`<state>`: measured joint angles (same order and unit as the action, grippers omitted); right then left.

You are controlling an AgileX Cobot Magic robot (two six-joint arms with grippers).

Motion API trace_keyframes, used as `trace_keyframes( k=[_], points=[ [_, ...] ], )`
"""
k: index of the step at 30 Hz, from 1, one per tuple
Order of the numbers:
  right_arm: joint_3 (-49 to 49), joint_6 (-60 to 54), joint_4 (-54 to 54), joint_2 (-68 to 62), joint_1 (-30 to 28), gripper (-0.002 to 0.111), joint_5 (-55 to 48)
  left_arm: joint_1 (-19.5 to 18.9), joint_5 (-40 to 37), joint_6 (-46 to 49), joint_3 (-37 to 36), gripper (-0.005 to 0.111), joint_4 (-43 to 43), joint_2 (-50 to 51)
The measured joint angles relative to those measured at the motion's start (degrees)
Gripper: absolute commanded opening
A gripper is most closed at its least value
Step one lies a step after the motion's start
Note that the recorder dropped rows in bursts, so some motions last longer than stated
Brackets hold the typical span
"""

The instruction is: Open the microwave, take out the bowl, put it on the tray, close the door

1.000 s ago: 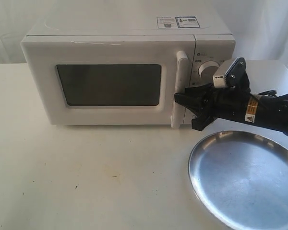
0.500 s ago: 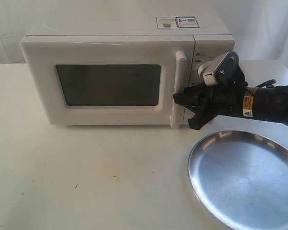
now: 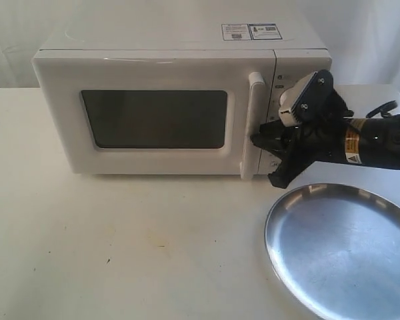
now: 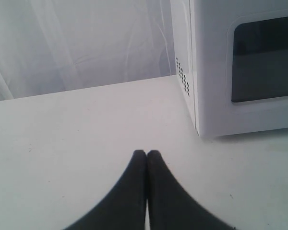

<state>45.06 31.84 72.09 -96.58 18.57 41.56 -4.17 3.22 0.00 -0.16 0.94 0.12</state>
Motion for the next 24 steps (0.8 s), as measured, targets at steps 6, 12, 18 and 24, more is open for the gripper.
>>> trace_keyframes(
  k=[6,12,18,24],
  points=[
    [-5.0,-2.7,13.3,6.3,2.0,0.000,26.4,0.0,0.0,0.0,0.0,0.000,0.0,0.0],
    [-7.7,-1.4,12.2,8.4,-0.4,0.000,26.6,0.0,0.0,0.0,0.0,0.000,0.0,0.0],
    [-14.5,-8.3,-1.3,10.2,-5.5,0.000,24.5,0.0,0.0,0.0,0.0,0.000,0.0,0.0],
    [-16.9,-13.4,-8.5,4.6,-10.6,0.000,27.5,0.0,0.0,0.0,0.0,0.000,0.0,0.0]
  ],
)
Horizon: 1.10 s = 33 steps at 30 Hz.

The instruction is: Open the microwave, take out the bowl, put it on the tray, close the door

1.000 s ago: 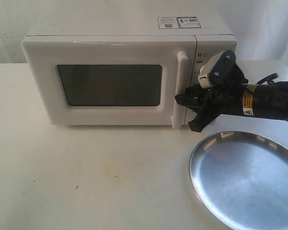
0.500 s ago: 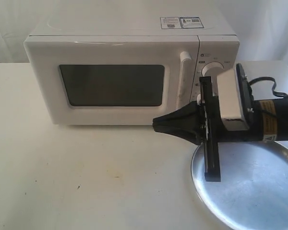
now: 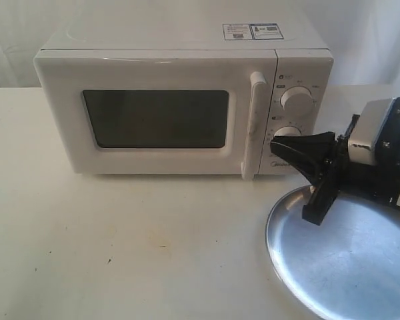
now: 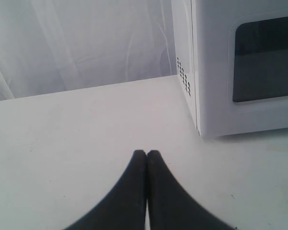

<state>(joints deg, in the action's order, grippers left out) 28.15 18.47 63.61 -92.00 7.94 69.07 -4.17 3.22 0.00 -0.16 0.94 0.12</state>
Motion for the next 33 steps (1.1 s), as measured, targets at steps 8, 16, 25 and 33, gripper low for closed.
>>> trace_keyframes(
  k=[8,16,25,33],
  points=[
    [4.7,-0.3,-3.7,-9.7,-0.7,0.000,-0.1,0.0,0.0,0.0,0.0,0.000,0.0,0.0],
    [6.6,-0.2,-4.8,-10.1,0.7,0.037,0.0,0.0,0.0,0.0,0.0,0.000,0.0,0.0],
    [9.3,0.3,-4.9,-10.2,0.8,0.047,0.0,0.0,0.0,0.0,0.0,0.000,0.0,0.0],
    [13.3,3.3,-4.7,-14.4,3.2,0.044,0.0,0.0,0.0,0.0,0.0,0.000,0.0,0.0]
  ],
)
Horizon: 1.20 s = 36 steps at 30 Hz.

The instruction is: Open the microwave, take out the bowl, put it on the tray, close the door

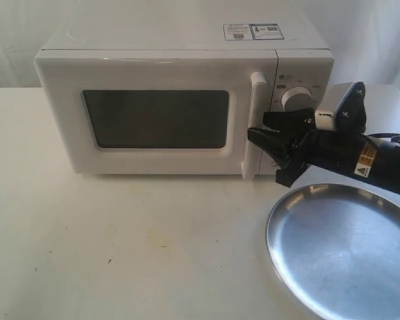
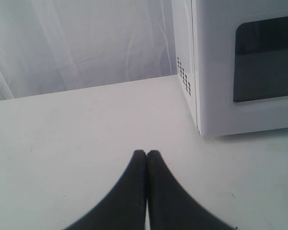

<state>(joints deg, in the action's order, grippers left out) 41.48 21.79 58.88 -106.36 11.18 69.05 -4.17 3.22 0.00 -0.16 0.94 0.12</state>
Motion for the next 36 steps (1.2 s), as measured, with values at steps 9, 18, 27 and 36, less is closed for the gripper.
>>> trace_keyframes(
  k=[9,18,27,36],
  points=[
    [4.1,3.0,0.5,-2.7,0.4,0.042,0.4,0.0,0.0,0.0,0.0,0.000,0.0,0.0],
    [7.2,6.1,3.1,-6.7,0.7,0.030,0.4,0.0,0.0,0.0,0.0,0.000,0.0,0.0],
    [7.8,7.7,5.6,-6.5,1.1,0.000,-0.7,0.0,0.0,0.0,0.0,0.000,0.0,0.0],
    [7.6,9.9,9.6,-1.5,3.4,0.000,-9.5,0.0,0.0,0.0,0.0,0.000,0.0,0.0]
  ],
)
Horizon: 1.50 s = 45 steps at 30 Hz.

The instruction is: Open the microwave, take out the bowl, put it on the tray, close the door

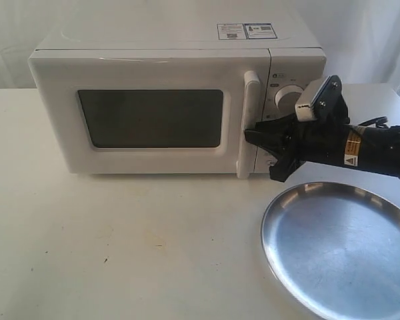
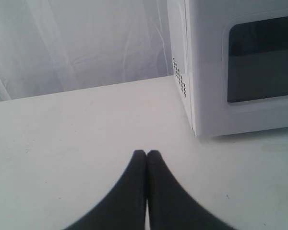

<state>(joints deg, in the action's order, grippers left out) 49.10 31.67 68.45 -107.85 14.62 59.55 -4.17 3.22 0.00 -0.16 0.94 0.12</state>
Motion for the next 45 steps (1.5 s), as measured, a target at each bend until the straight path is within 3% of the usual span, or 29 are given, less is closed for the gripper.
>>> trace_keyframes(
  k=[10,17,18,21,27,39,42,45],
  points=[
    [-2.7,-4.9,-6.3,1.6,2.2,0.000,-2.3,0.0,0.0,0.0,0.0,0.000,0.0,0.0],
    [-7.7,-5.6,-10.4,9.7,4.3,0.000,-11.6,0.0,0.0,0.0,0.0,0.000,0.0,0.0],
    [-8.8,-6.1,-9.4,11.2,4.3,0.000,-9.8,0.0,0.0,0.0,0.0,0.000,0.0,0.0],
    [-11.9,-7.9,1.3,17.0,7.8,0.000,8.0,0.0,0.0,0.0,0.0,0.000,0.0,0.0],
    [-13.7,-7.6,1.9,18.9,7.1,0.000,9.6,0.0,0.0,0.0,0.0,0.000,0.0,0.0],
    [-20.8,-15.2,-21.6,23.1,4.9,0.000,0.4,0.0,0.0,0.0,0.0,0.000,0.0,0.0],
    [-21.0,-15.3,-26.8,22.9,4.8,0.011,-1.8,0.0,0.0,0.0,0.0,0.000,0.0,0.0],
    [-21.0,-15.4,-27.6,22.0,4.8,0.036,-1.0,0.0,0.0,0.0,0.0,0.000,0.0,0.0]
  ],
)
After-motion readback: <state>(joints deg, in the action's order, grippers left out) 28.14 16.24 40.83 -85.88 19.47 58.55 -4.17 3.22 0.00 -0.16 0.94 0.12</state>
